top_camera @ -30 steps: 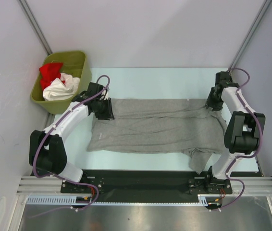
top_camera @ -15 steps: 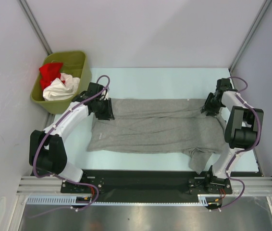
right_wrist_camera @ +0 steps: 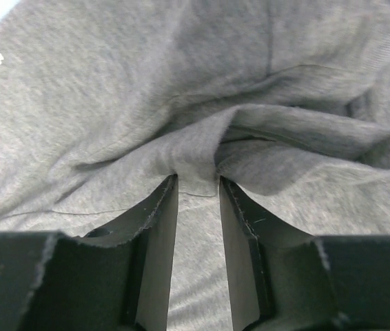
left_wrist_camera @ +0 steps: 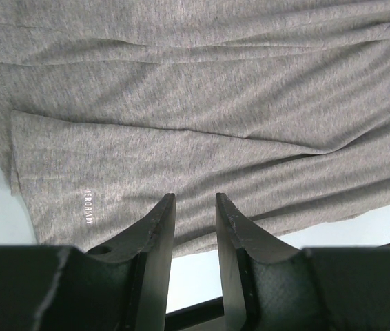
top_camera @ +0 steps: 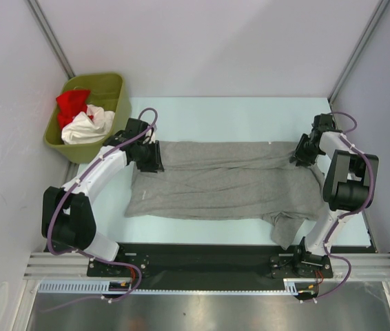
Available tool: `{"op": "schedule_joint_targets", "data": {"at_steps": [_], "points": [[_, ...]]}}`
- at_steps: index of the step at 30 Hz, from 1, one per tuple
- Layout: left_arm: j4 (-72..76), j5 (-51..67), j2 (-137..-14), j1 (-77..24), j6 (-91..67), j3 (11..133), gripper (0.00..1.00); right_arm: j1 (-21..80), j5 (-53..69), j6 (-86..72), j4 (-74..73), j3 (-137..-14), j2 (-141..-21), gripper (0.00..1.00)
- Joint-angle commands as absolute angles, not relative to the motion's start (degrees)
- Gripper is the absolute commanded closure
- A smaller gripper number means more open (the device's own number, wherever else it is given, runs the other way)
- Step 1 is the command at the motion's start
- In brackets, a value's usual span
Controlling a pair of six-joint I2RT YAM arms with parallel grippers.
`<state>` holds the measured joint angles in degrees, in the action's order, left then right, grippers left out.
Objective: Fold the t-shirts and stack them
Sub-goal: Fold the tshirt
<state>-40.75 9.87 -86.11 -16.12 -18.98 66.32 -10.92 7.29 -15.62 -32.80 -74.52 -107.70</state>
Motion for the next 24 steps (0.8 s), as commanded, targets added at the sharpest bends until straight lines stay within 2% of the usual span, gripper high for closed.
{"op": "schedule_joint_targets", "data": {"at_steps": [1,4,7,8,10,11,12,18,24], "points": [[-40.78,11.42,-83.76,-15.91,-19.07,66.27,0.65,-10.37,9.93,-15.82,-30.68,-73.92,-107.49,0.65],[-40.78,11.16,-83.76,-15.91,-19.16,66.01,0.65,-10.28,10.46,-16.78,-30.24,-73.13,-106.7,0.66],[-40.61,11.16,-83.5,-15.91,-19.25,65.66,0.65,-10.37,10.72,-17.31,-30.23,-72.69,-106.17,0.77],[-40.61,11.08,-83.5,-15.91,-19.25,65.57,0.65,-10.37,10.72,-17.4,-30.58,-72.69,-105.82,0.83],[-40.52,11.16,-83.32,-15.91,-19.25,65.39,0.65,-10.46,10.28,-17.4,-30.76,-72.6,-105.04,0.9],[-40.43,10.99,-83.23,-15.91,-19.16,65.22,0.65,-10.55,10.2,-17.49,-31.02,-72.6,-104.68,0.98],[-40.43,10.99,-83.32,-15.91,-19.16,65.21,0.65,-10.63,9.76,-17.75,-31.55,-73.03,-104.33,1.0],[-40.34,10.9,-83.23,-15.91,-18.98,65.04,0.65,-9.76,8.53,-21.43,-40.15,-74.36,-99.67,1.0],[-39.9,11.34,-83.85,-15.91,-18.81,64.6,0.65,-9.14,9.41,-25.22,-44.38,-69.97,-94.85,1.0]]}}
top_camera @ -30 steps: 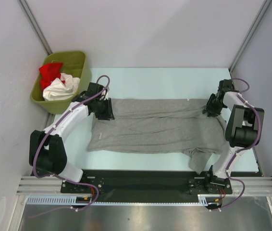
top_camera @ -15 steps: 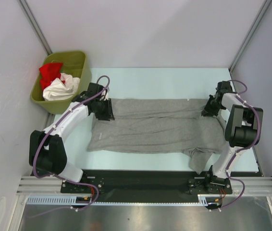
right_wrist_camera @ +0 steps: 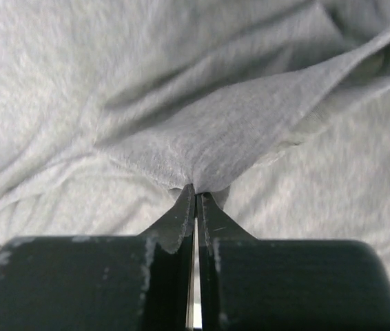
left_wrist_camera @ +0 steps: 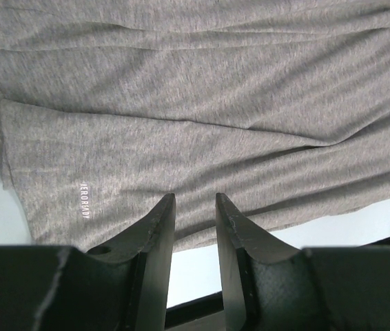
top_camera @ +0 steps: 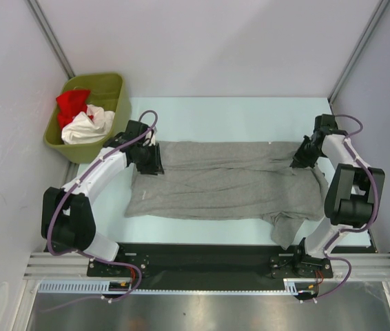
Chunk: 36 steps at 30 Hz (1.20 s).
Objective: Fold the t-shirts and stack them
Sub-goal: Fold the tshirt
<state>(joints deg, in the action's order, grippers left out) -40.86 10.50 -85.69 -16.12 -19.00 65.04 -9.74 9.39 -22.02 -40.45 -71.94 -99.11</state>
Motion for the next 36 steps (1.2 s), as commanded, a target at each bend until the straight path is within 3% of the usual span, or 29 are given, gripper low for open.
{"op": "schedule_joint_targets", "data": {"at_steps": [1,28,36], "points": [[-39.82,11.51,-83.85,-15.91,-18.72,64.6,0.65,-8.88,9.4,-26.18,-44.38,-69.44,-94.31,1.0],[-39.11,11.78,-84.11,-15.38,-18.72,63.11,0.65,-3.69,9.93,-41.22,-44.82,-58.01,-82.45,0.98],[-38.85,12.13,-84.2,-15.29,-18.81,62.84,0.65,-0.89,12.04,-43.85,-43.07,-55.37,-82.79,0.9]]}}
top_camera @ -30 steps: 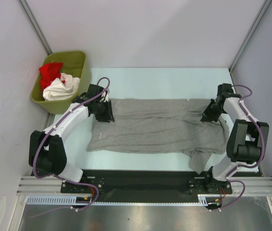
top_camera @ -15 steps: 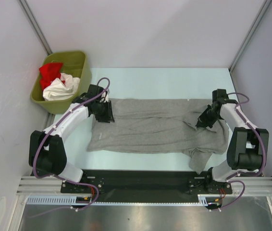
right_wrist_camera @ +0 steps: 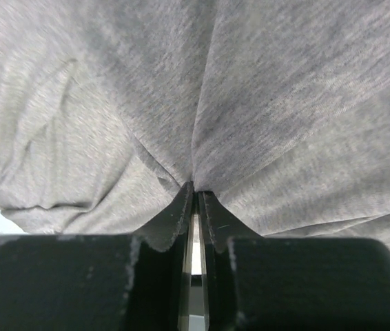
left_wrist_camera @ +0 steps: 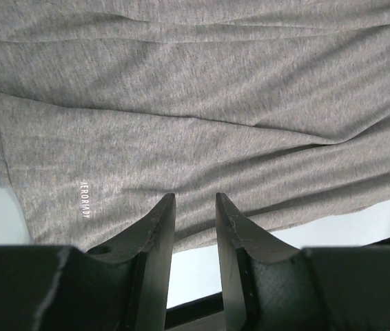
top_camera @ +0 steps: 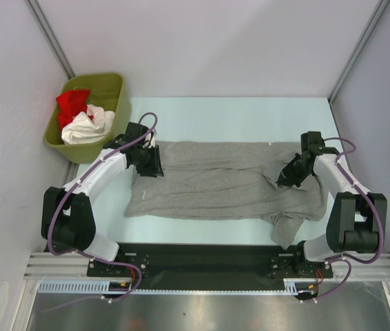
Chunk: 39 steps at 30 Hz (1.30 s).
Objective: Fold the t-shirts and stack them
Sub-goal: Fold the tshirt
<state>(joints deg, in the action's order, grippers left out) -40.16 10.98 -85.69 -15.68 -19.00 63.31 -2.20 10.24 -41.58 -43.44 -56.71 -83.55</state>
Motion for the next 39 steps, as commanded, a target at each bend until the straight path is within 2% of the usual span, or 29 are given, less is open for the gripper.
{"op": "schedule_joint_targets", "data": {"at_steps": [1,4,7,9,10,13,17,19,20,22,24,25,26,28,39], "points": [[-38.85,12.04,-84.03,-15.29,-18.72,62.75,0.65,-0.53,12.56,-44.47,-42.28,-54.33,-82.79,0.9],[-38.67,12.04,-84.2,-15.29,-18.98,62.58,0.65,-0.18,15.9,-45.96,-41.75,-53.18,-82.88,0.89],[-37.97,12.74,-84.29,-15.29,-19.25,62.32,0.65,-0.18,17.05,-45.45,-43.67,-52.91,-81.83,0.84],[-36.66,13.71,-84.99,-15.29,-19.6,62.05,0.64,-0.26,16.88,-44.39,-44.73,-53.26,-80.77,0.73],[-35.95,15.71,-85.25,-15.29,-19.77,61.88,0.63,-1.83,16.44,-42.47,-46.74,-53.78,-80.51,0.61],[-31.22,20.81,-86.04,-16.34,-21.0,61.09,0.59,-8.23,14.85,-38.33,-49.04,-55.98,-78.67,0.42],[-17.73,30.65,-90.6,-22.73,-26.62,61.43,0.62,-14.93,9.23,-32.35,-45.28,-56.34,-78.13,0.41],[-12.85,32.77,-95.35,-25.91,-32.5,62.92,0.64,-16.95,8.62,-31.12,-40.38,-53.97,-79.18,0.47],[-8.31,34.78,-97.36,-29.41,-35.65,63.97,0.69,-18.53,7.66,-30.16,-38.69,-53.18,-79.28,0.51],[-5.63,34.9,-102.29,-33.29,-37.61,67.92,0.71,-19.95,6.77,-25.59,-33.79,-50.82,-78.93,0.62],[-3.17,33.75,-104.93,-38.65,-39.63,71.96,0.71,-21.88,6.94,-19.99,-27.9,-49.05,-78.31,0.58],[-2.56,33.31,-107.9,-40.24,-40.33,73.46,0.69,-22.67,10.08,-18.21,-25.86,-47.65,-78.05,0.49],[-1.94,32.61,-109.23,-42.86,-41.65,74.78,0.65,-23.55,11.5,-16.8,-24.19,-47.03,-78.31,0.45],[-1.32,30.24,-111.96,-45.25,-42.45,78.47,0.64,-24.43,14.92,-13.02,-21.8,-46.93,-79.53,0.34],[1.85,23.47,-129.62,-51.59,-51.14,93.85,0.64,-26.98,18.81,-5.54,-21.36,-46.58,-83.49,0.33]]}}
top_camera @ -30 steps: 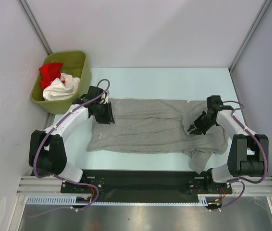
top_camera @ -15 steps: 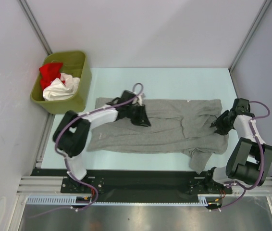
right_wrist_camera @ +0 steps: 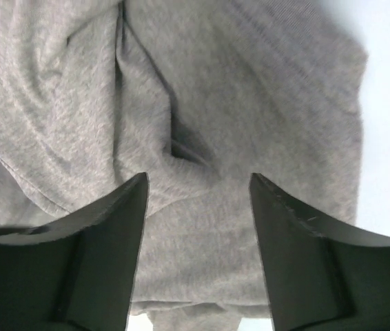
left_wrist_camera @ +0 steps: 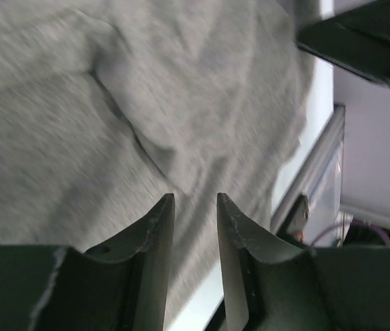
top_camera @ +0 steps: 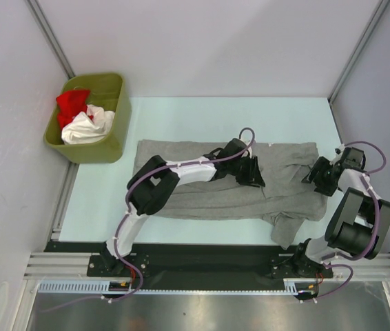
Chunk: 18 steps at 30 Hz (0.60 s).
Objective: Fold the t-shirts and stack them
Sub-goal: Fold the tshirt
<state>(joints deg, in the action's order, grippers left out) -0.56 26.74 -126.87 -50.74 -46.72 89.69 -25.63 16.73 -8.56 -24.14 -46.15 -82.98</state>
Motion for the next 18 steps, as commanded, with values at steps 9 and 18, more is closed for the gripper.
{"op": "schedule_joint_targets", "data": {"at_steps": [9,18], "points": [[1.32,19.07,-133.77,-53.96,-55.11,97.11,0.64,-26.46,21.71,-5.89,-21.18,-47.73,-88.07,0.48],[0.7,21.27,-136.84,-54.84,-56.6,98.96,0.69,-25.4,21.97,-7.11,-20.66,-47.2,-88.5,0.49]]}}
